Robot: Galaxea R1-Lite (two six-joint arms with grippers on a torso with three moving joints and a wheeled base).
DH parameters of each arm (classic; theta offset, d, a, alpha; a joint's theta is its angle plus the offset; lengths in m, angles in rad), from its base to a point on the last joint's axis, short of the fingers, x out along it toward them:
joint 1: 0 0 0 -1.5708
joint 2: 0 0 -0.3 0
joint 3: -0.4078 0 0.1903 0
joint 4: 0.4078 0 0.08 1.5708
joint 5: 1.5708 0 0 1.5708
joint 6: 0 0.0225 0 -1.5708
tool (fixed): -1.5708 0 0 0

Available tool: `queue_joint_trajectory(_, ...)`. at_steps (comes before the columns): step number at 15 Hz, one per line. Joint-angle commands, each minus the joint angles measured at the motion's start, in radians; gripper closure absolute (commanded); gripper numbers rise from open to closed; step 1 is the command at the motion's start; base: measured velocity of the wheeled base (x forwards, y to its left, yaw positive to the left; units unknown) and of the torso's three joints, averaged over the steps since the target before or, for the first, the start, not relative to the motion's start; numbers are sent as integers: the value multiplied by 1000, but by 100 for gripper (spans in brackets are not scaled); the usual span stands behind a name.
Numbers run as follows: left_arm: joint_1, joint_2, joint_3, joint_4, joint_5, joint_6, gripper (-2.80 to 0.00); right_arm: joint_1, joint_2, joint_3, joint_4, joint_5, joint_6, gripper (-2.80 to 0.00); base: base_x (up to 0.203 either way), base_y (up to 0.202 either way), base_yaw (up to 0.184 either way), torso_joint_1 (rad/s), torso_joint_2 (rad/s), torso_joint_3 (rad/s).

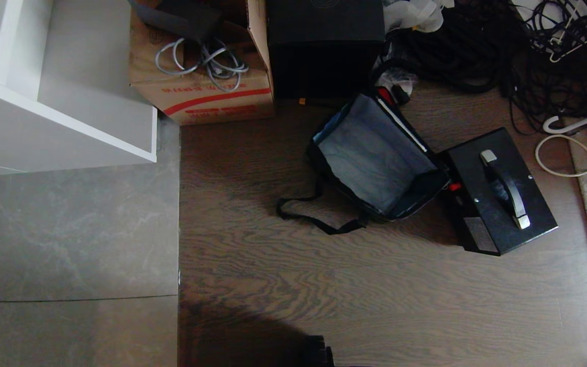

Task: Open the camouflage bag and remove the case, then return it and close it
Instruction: Grip the handle again

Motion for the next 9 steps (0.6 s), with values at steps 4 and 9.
queue_joint_trajectory(4,0,0,0,0,0,-1,0,0,4,2,1,0,0,0,0,0,0,0,0,0)
queue_joint_trajectory(9,0,0,0,0,0,-1,0,0,4,2,-1,0,0,0,0,0,0,0,0,0)
